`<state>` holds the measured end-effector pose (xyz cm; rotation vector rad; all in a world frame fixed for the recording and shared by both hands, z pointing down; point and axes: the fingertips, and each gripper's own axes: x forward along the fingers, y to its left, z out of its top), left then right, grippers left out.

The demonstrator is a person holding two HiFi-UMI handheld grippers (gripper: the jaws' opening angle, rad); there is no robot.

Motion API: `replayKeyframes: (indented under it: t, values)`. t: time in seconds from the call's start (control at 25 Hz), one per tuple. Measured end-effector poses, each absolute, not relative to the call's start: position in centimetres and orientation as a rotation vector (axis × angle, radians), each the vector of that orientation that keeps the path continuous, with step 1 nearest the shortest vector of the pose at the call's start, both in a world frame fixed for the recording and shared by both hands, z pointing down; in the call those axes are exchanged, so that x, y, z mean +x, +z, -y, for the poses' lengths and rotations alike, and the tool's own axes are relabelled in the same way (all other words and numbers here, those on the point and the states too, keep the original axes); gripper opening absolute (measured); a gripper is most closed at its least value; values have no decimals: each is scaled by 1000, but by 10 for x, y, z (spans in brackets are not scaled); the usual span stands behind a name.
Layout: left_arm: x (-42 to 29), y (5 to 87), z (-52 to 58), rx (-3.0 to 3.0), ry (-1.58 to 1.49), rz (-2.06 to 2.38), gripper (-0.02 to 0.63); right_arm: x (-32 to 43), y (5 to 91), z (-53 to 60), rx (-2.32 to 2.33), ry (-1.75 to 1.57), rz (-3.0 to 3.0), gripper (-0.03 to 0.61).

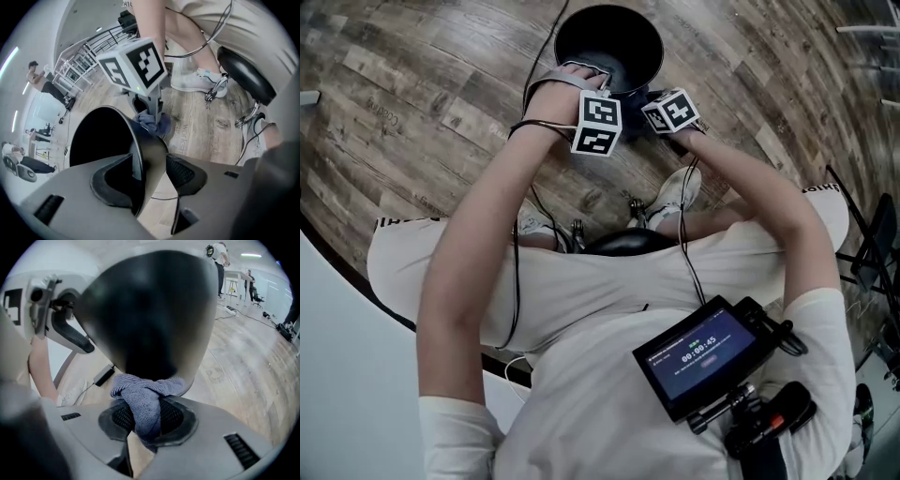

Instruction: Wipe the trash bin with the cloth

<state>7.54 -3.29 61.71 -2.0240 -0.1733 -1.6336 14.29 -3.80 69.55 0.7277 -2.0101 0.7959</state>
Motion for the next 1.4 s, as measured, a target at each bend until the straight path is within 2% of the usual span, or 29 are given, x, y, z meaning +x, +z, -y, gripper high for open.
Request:
replayKeyframes:
  t: [0.32, 0.52, 0.72, 1.4]
  values:
    - [44, 625, 54, -1910, -1710, 136, 211, 121, 594, 33, 736, 794, 2108, 97]
    - [43, 630, 53, -1738, -1677, 167, 141, 121, 579, 38, 781, 821, 2112, 97]
    - [45, 630, 48, -1687, -1656, 214, 118, 125, 618, 40, 746, 781, 2059, 97]
    - [61, 631, 48, -1747, -1632, 185, 119, 132, 804, 48, 781, 778, 1899, 97]
